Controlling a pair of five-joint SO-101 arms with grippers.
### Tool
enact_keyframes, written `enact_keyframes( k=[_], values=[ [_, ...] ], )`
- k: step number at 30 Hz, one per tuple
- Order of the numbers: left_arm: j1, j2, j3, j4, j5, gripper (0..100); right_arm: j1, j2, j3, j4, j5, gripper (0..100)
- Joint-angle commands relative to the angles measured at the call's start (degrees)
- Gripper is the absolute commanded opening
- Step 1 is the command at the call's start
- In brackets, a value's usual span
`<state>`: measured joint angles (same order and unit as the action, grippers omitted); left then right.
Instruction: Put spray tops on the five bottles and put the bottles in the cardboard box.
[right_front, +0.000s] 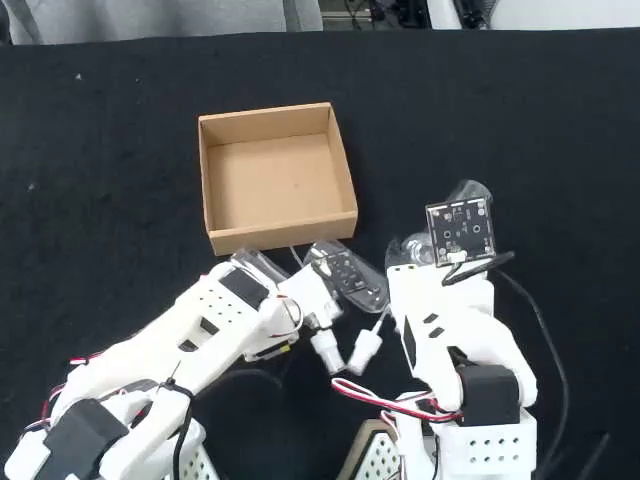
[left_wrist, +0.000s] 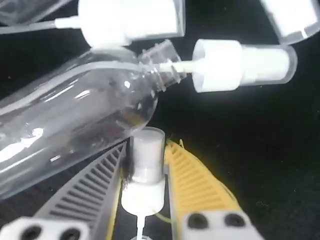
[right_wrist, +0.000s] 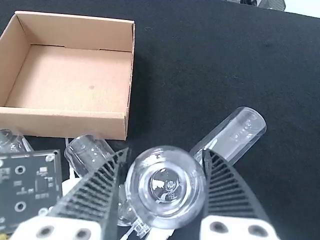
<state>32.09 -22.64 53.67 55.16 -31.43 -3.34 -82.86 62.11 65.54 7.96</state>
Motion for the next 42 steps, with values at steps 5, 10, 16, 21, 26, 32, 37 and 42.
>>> enact_keyframes(
  k=[5,10,16,21,26,32,37,42],
  values=[
    [-0.2,-0.5,-3.6,-0.8,0.9,8,1.2,-0.7,-0.2,-1.8,-0.4,13.4],
    [-2.7,-6.8,-2.9,-0.5,4.1,8,1.2,-0.7,-0.2,-1.8,-0.4,13.4],
    [-5.3,-15.8,-2.0,-0.6,5.3,8,1.2,-0.7,-0.2,-1.8,-0.4,13.4],
    [-5.4,-19.7,-2.1,-0.8,8.7,8,1.2,-0.7,-0.2,-1.8,-0.5,13.4],
    [-5.5,-22.3,-2.8,-0.8,11.2,8,1.1,-0.7,-0.2,-1.8,-0.6,13.4],
    [-5.5,-26.5,-4.6,-0.4,11.3,7,1.1,-0.7,-0.2,-1.8,-0.6,13.4],
    [-5.5,-30.7,-7.8,-0.4,11.3,3,1.0,-0.7,-0.2,-1.8,-0.8,13.4],
    [-5.5,-32.9,-10.4,-0.4,16.0,3,1.0,-0.7,-0.2,-1.8,-0.8,13.4]
  ],
)
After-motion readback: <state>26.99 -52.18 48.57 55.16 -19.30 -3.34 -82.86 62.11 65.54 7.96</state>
